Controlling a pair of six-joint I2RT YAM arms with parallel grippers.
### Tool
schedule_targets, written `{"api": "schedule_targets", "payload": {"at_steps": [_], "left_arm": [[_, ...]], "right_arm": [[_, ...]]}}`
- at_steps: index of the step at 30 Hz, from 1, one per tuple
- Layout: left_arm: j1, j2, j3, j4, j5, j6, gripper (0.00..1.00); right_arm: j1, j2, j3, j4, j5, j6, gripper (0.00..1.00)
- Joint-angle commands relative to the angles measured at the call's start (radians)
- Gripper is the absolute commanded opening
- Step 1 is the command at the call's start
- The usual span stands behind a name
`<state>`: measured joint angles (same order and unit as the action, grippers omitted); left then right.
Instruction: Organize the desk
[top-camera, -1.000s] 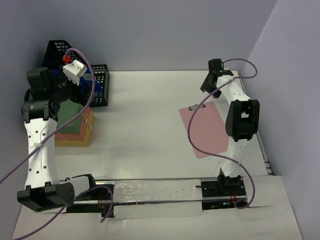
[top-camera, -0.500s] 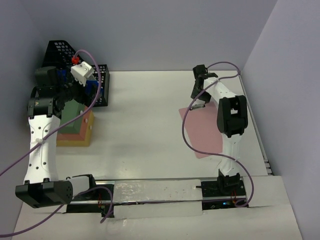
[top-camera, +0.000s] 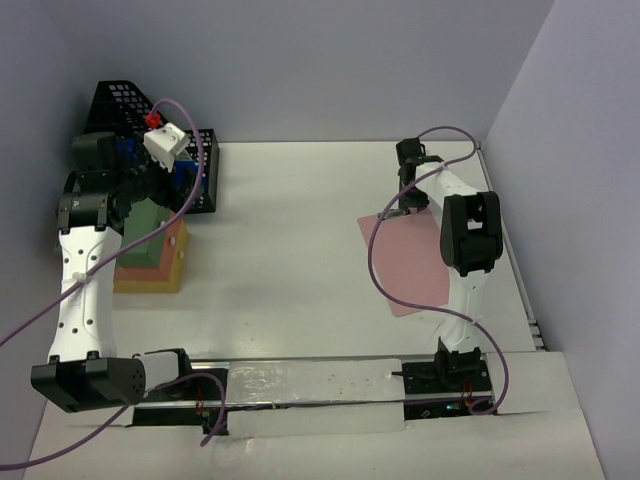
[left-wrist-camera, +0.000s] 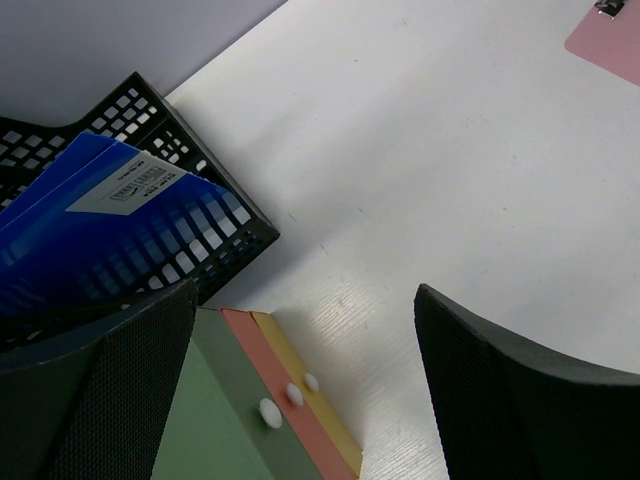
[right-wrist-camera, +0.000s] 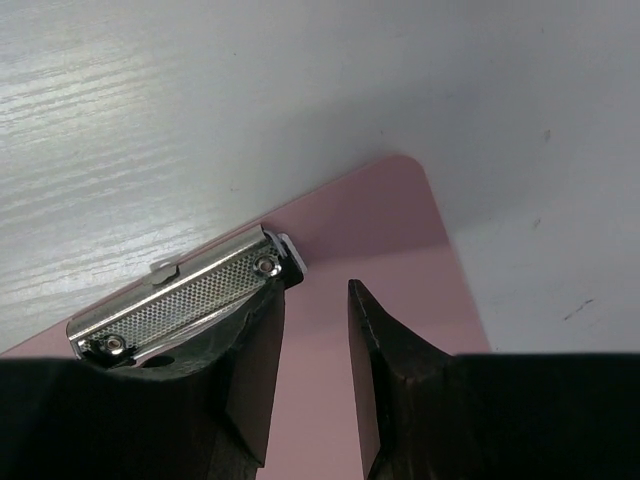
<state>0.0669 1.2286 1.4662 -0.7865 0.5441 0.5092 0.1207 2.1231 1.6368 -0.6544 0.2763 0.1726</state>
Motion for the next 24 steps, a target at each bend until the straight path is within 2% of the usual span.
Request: {"api": "schedule_targets", "payload": {"at_steps": [1,10,19,24], "left_arm": [[-0.004,0.006,0.017,-0.014,-0.014,0.008,0.95],[-0.003,0.017,0.026,-0.014,-0.013,0.014,0.95],[-0.004,0.027,0.036,-0.033,-0.008,0.015,0.95],[-0.004,0.052,0.063,-0.034,0.017,-0.003,0.95]], "right_arm": [[-0.003,-0.018,0.038,0.053,-0.029,-0.095,0.37],[-0.01,-0.024,-0.005,0.091,-0.157,-0.201,0.37],[-0.012,0.009,-0.012,0.058,-0.17,-0.194,0.3],[-0.012,-0.074,-0.104,0.102,-0.155,-0.197,0.34]]}}
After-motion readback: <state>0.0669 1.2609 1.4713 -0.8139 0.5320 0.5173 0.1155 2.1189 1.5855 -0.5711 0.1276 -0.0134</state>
